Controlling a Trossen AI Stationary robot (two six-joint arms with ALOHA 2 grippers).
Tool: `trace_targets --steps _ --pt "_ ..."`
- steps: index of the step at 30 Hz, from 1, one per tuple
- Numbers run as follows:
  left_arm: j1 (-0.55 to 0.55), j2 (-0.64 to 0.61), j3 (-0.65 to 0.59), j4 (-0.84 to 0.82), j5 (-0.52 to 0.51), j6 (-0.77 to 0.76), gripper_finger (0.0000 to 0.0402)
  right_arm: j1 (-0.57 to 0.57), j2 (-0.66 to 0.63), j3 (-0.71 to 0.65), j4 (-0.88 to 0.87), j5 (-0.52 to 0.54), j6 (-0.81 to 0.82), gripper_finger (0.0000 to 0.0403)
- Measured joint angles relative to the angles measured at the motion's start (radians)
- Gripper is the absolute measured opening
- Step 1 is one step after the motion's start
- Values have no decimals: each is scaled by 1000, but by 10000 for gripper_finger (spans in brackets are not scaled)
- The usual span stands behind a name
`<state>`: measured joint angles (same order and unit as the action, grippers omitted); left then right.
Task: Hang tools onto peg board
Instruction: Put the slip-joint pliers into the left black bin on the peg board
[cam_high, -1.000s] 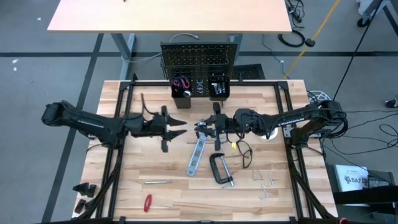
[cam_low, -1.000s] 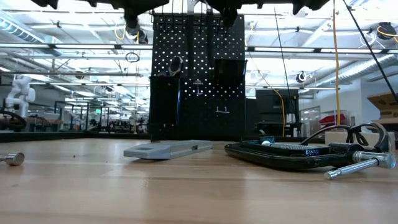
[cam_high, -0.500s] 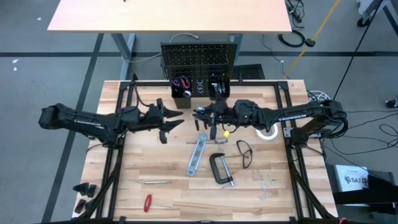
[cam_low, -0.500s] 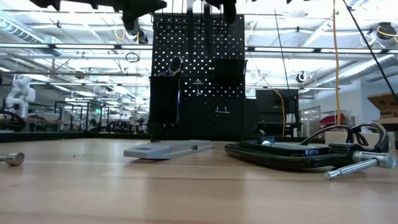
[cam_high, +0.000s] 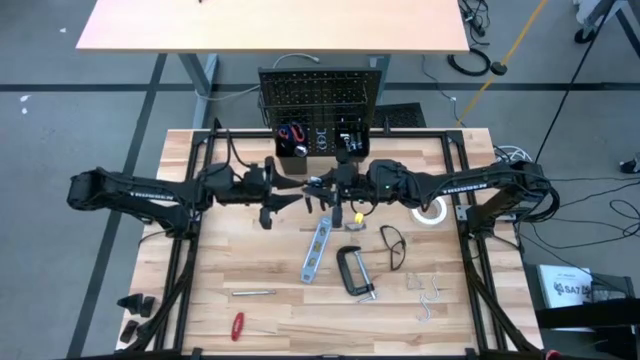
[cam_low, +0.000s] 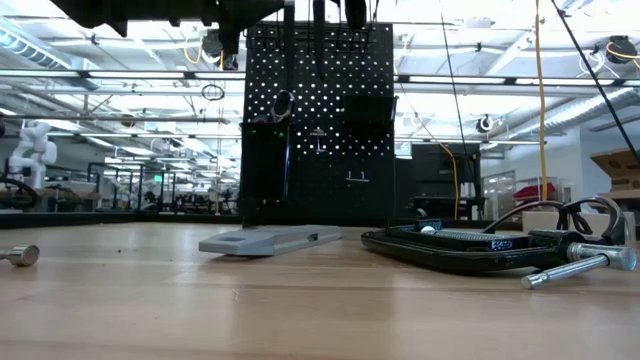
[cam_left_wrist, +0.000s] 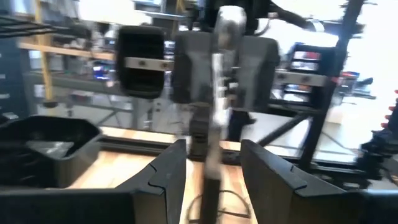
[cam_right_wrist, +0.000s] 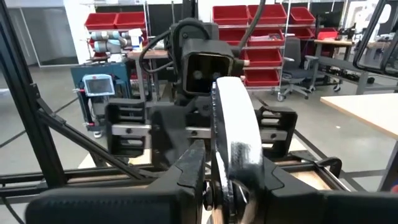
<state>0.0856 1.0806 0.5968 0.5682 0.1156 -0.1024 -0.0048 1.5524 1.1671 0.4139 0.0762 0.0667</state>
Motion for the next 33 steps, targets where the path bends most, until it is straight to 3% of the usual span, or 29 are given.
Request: trace_targets --steps 8,14,25,33 --pt "0 11 0 16 23 -6 147 -2 1 0 14 1 0 53" --pt "0 67 2 138 32 -22 147 -2 38 0 74 1 14 53" --pt "0 193 86 127 41 -22 147 -2 56 -1 113 0 19 53" --pt "0 208 97 122 39 -14 146 -2 55 -1 95 -3 19 53"
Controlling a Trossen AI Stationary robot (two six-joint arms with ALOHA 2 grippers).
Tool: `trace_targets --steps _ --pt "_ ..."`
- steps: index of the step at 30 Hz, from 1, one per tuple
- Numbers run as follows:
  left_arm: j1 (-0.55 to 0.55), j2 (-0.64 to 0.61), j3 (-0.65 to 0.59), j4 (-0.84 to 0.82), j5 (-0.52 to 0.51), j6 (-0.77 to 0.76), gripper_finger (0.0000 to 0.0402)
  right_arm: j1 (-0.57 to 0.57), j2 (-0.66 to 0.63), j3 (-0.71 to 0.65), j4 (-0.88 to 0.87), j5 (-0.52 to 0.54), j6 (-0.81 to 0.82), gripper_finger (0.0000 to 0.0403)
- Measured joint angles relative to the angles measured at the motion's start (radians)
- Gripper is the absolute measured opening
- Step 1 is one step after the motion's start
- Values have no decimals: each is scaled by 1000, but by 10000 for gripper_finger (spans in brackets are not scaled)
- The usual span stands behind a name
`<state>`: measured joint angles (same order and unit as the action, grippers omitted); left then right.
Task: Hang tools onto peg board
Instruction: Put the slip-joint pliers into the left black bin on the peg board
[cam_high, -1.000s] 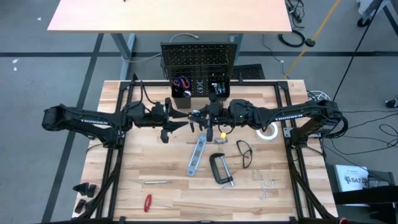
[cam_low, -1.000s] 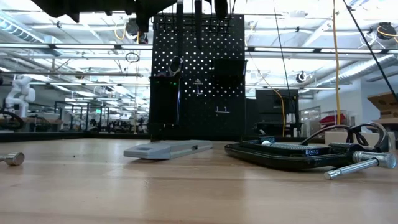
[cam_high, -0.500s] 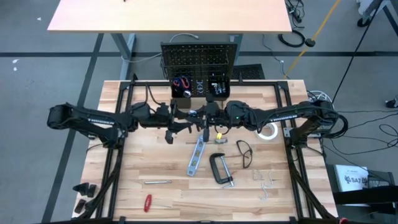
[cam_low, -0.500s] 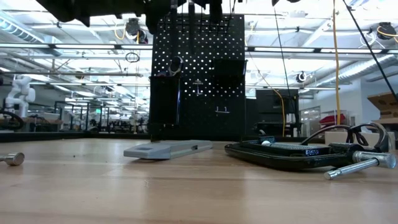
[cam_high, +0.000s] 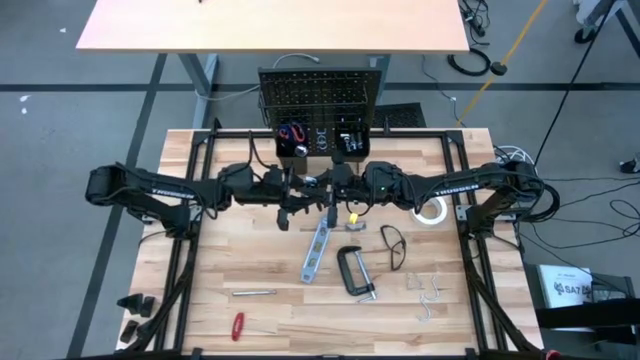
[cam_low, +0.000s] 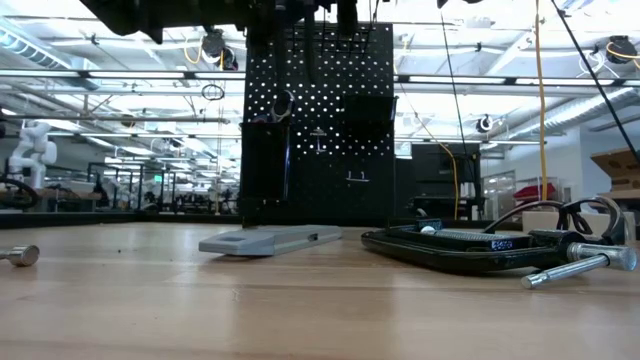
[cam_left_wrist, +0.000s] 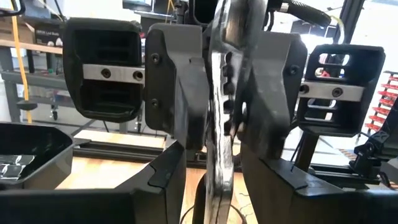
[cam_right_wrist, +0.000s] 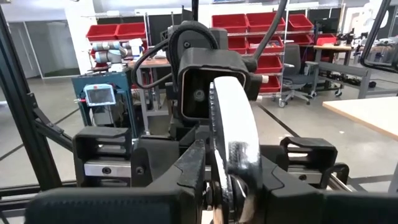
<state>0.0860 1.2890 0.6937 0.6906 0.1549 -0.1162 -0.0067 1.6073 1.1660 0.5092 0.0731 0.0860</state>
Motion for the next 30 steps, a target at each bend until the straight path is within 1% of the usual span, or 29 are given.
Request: trace_targets --steps 5,7,9,12,13,16,18,22,25,27,30 --pt "0 -10 0 -6 -1 2 144 0 0 0 -2 0 0 53" --pt "0 -10 0 -5 -1 2 132 0 -1 0 -3 0 -1 53" --pt "0 -10 0 -5 0 2 101 0 -1 0 -4 1 -2 53" --pt "0 -11 0 0 2 20 26 0 -1 0 -4 1 -2 53" --pt "0 -11 0 0 7 28 16 0 -1 0 -5 -5 -2 53" --pt "-1 -12 0 5 10 48 9 1 -1 1 -3 -9 -16 57" --pt "0 -11 0 6 2 51 5 1 -1 1 -2 1 -19 85" --pt "0 -12 1 10 -4 54 3 -2 -1 1 5 10 -18 165" --pt "0 -14 1 4 -4 54 2 -7 -17 1 -25 7 -22 214" --pt "7 -17 2 1 -4 54 2 -11 -49 0 -63 5 -46 238" --pt "28 -40 2 -41 -5 54 1 -12 -114 1 -140 17 -72 261"
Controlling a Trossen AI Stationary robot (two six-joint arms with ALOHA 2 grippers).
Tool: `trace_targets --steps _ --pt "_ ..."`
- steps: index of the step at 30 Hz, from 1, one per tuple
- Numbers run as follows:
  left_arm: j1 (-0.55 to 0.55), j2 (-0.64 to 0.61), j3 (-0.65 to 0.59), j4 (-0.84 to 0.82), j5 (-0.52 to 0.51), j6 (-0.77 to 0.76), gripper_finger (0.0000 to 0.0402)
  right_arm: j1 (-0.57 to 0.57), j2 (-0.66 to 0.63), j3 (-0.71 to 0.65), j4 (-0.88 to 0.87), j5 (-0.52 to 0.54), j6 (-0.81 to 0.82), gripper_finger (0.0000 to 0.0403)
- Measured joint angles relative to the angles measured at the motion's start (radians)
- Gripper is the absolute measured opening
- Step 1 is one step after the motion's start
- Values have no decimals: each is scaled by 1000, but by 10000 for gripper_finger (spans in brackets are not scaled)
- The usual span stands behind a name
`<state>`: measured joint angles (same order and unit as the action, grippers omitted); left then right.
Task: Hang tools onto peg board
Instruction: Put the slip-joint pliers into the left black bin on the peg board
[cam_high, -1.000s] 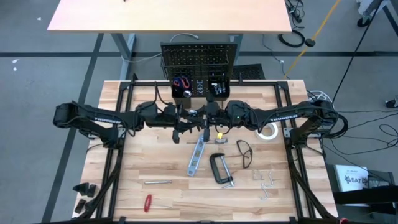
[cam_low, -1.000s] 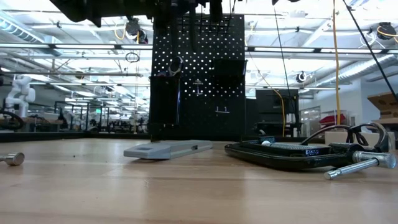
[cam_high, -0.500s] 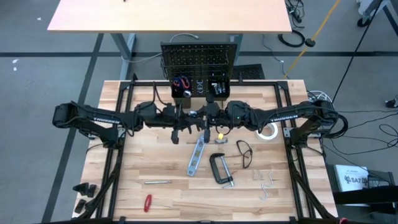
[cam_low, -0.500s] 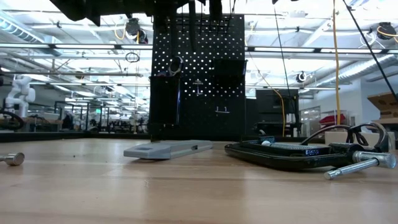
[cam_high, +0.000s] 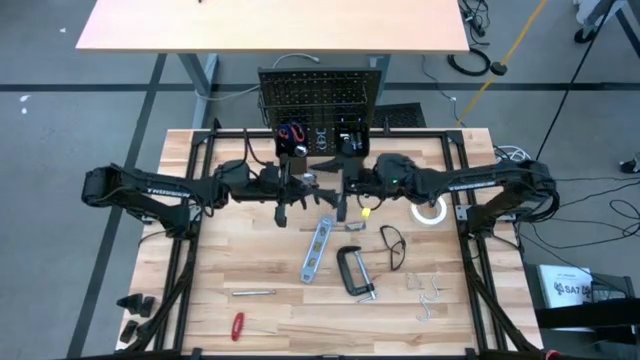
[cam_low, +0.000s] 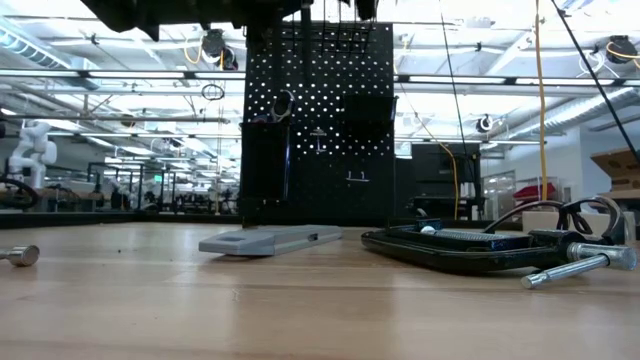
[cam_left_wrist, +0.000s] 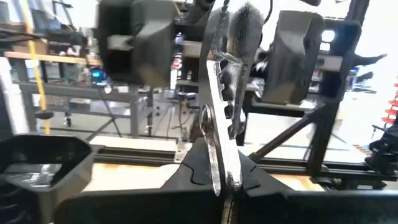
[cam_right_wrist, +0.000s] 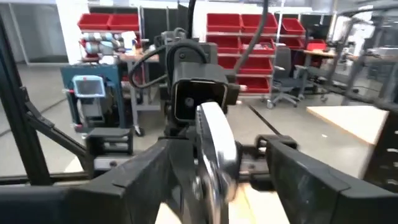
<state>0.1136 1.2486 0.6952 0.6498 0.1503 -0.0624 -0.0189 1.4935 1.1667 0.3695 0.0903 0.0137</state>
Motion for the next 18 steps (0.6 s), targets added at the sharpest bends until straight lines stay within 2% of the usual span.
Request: trace_targets --steps 4,8,10,13,18 --pt "36 -57 0 -89 -8 0 1 0 -87 0 -169 23 -8 269" --pt "67 -129 0 -169 -95 53 1 16 -151 -12 -297 25 20 265" --pt "89 -153 0 -183 -146 78 1 38 -178 -50 -311 46 28 261" --pt "144 -166 0 -186 -144 99 0 67 -219 -123 -282 107 30 259" --pt "276 -170 -55 -119 -46 47 0 91 -286 -261 -200 197 63 258"
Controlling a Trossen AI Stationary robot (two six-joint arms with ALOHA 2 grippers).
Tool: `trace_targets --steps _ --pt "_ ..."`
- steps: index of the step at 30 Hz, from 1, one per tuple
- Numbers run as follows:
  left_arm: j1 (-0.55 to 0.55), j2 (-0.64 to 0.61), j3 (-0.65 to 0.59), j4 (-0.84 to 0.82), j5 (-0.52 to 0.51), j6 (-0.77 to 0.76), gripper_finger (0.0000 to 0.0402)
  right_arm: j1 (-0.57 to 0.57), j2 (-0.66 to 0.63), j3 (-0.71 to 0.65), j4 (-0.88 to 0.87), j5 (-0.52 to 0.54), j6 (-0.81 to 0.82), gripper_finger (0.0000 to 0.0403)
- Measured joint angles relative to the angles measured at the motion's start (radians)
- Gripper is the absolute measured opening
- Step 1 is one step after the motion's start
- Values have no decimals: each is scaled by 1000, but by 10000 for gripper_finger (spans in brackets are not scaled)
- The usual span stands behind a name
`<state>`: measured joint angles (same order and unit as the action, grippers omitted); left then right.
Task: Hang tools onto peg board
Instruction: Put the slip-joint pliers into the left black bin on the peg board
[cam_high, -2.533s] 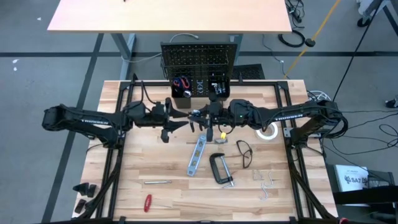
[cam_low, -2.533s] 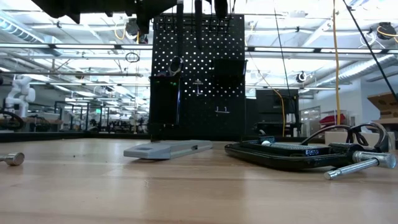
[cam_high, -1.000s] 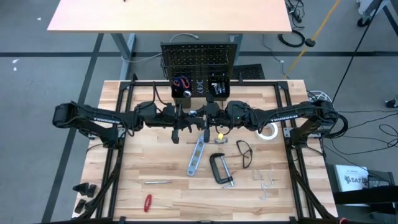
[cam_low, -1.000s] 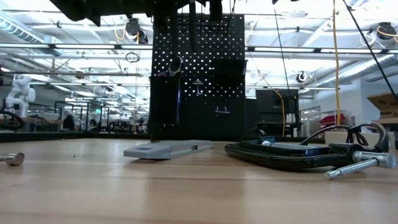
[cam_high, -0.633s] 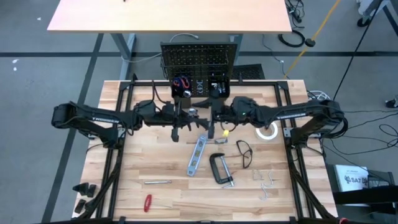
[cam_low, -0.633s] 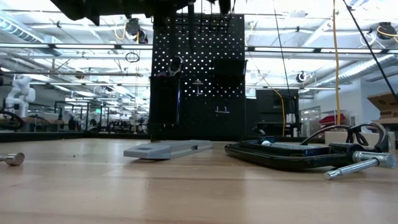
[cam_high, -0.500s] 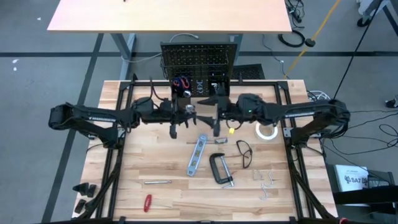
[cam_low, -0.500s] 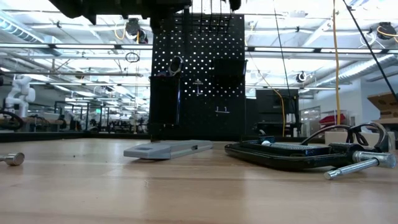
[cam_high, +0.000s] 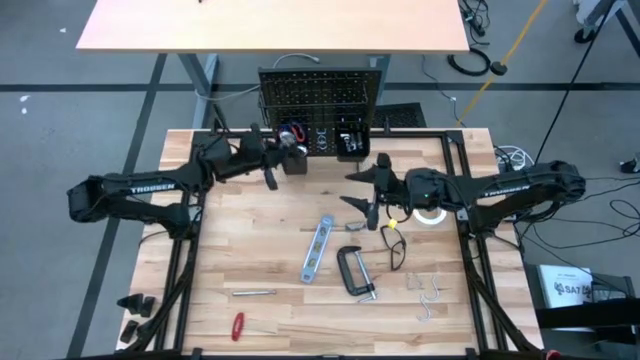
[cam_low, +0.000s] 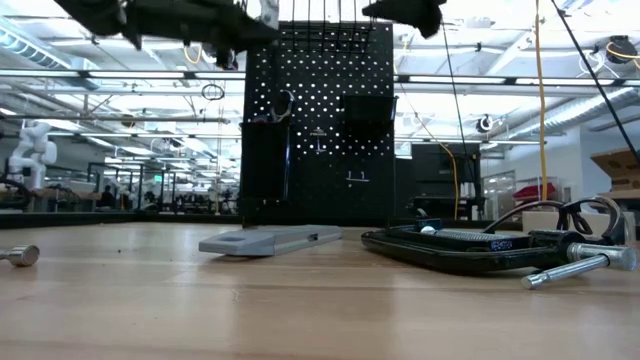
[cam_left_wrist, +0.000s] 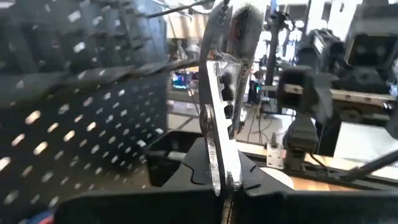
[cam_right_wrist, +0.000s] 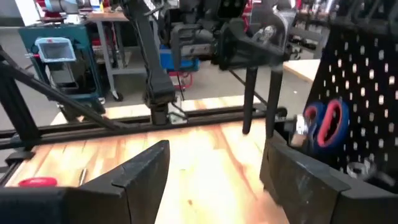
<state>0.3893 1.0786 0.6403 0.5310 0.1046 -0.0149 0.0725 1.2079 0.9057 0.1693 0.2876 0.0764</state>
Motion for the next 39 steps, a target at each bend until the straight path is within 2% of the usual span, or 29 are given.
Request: trace_targets --steps 6,10,14,20,24,39 --pt "83 -34 -100 181 30 -13 0 2 -67 -138 94 4 56 258" --pt "95 -38 -116 229 26 19 0 -3 -91 -195 134 25 68 258" --pt "95 -38 -119 225 38 118 0 -3 -93 -210 142 35 68 258" --pt "95 -33 -119 223 166 246 0 -3 -93 -210 161 34 55 258" --pt "98 -26 -119 220 191 310 0 -3 -92 -210 165 34 55 258" --pt "228 61 -119 224 341 308 0 -6 -92 -210 195 33 69 258"
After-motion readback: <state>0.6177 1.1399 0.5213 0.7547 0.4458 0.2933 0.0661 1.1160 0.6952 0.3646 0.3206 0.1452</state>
